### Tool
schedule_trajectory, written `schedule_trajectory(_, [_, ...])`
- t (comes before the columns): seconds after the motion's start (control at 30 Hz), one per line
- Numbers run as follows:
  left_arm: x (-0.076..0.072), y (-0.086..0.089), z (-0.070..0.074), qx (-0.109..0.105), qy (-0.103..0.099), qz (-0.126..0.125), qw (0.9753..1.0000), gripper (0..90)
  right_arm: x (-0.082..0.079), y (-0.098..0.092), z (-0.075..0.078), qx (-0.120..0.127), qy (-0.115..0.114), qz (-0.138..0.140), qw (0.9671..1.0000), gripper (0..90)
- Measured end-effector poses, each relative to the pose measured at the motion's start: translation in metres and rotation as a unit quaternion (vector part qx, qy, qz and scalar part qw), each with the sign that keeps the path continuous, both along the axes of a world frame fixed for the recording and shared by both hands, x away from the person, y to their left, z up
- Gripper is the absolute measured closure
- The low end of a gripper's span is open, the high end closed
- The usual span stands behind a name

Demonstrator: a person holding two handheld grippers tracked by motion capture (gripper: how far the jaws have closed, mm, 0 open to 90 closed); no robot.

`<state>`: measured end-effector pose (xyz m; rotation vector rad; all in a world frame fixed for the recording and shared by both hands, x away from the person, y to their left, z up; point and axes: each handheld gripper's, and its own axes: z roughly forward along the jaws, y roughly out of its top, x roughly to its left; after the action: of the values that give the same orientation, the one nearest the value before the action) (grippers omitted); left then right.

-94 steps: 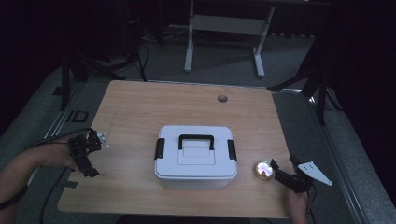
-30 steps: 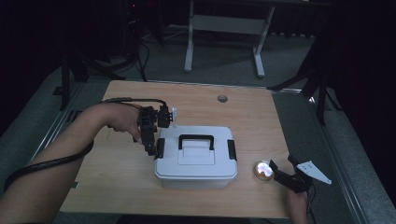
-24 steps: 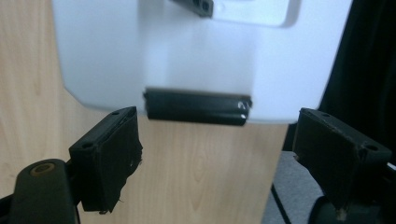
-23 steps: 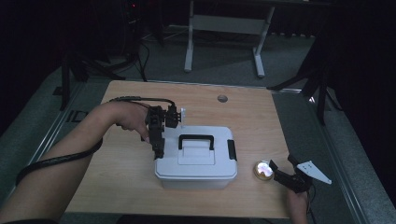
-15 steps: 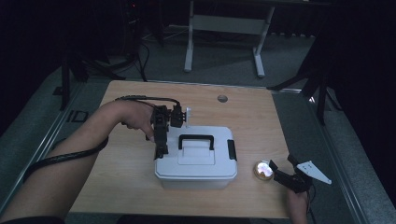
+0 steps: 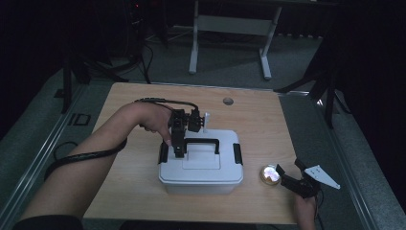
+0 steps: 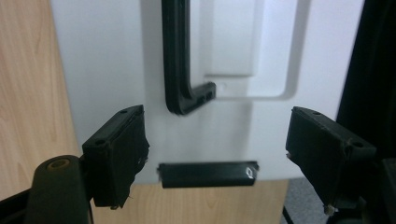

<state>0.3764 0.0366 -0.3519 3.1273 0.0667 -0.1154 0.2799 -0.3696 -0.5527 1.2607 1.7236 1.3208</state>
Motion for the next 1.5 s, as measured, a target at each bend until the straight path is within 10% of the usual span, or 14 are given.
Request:
schedule_trajectory(0.67, [0.005,-0.011,-0.016,0.017,-0.006,-0.011,0.9998,63.9,0.0,-0.001,0.0,0.003,0.0,0.004,1.0,13.5])
schedule_trajectory(1.5, [0.002,-0.012,-0.018,0.024,0.008,0.008,0.9996,83.4,0.001,0.0,0.0,0.002,0.002,0.004,1.0,13.7])
